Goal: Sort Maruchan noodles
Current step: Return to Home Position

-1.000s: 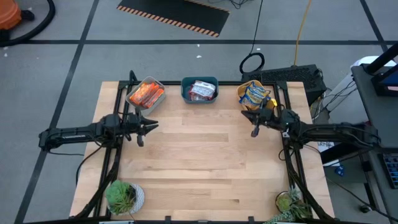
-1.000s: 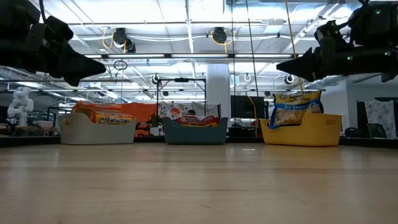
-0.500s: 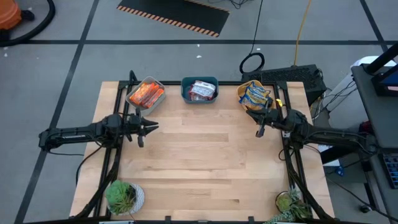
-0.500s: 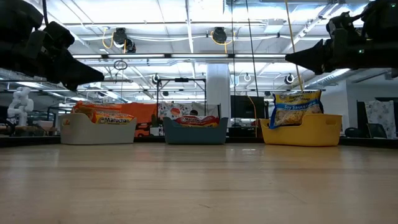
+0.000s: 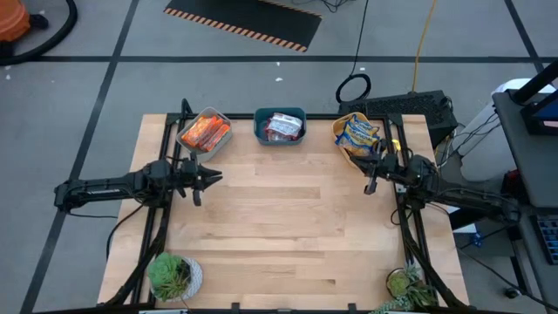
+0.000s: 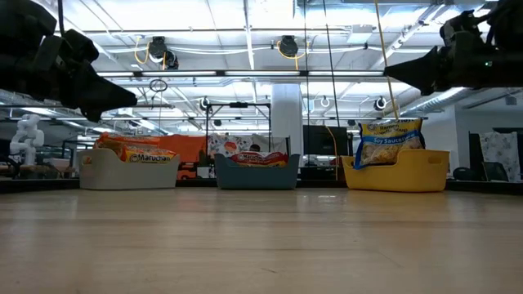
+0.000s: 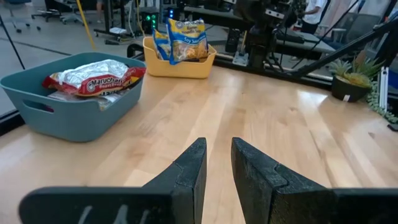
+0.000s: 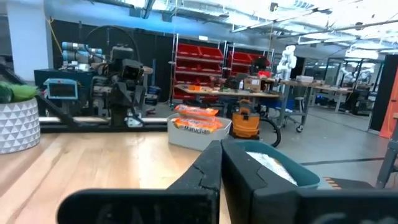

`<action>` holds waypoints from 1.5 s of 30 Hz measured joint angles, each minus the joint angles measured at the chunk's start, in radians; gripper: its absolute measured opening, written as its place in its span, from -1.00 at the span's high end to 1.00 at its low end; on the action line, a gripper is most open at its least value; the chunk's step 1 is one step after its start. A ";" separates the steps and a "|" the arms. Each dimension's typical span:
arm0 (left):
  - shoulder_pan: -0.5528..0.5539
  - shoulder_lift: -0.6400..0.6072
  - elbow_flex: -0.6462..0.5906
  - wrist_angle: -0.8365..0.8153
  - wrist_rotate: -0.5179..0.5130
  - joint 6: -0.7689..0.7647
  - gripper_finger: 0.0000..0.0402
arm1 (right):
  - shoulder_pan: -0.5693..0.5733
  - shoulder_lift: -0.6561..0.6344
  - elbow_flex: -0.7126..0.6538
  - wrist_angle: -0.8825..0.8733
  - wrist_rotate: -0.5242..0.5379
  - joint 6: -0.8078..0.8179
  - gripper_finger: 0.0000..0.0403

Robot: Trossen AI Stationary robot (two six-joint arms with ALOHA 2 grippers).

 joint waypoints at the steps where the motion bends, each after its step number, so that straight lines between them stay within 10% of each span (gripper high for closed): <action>1: 0.000 0.000 0.000 -0.002 0.000 -0.002 0.61 | 0.000 -0.013 0.000 -0.020 -0.009 0.000 0.98; 11: 0.000 0.000 0.000 -0.006 0.001 -0.008 0.61 | 0.000 -0.214 0.000 -0.197 -0.045 0.032 0.98; 45: 0.000 0.000 0.001 0.033 -0.001 -0.010 0.61 | 0.292 -0.206 0.000 -0.341 0.032 0.128 0.98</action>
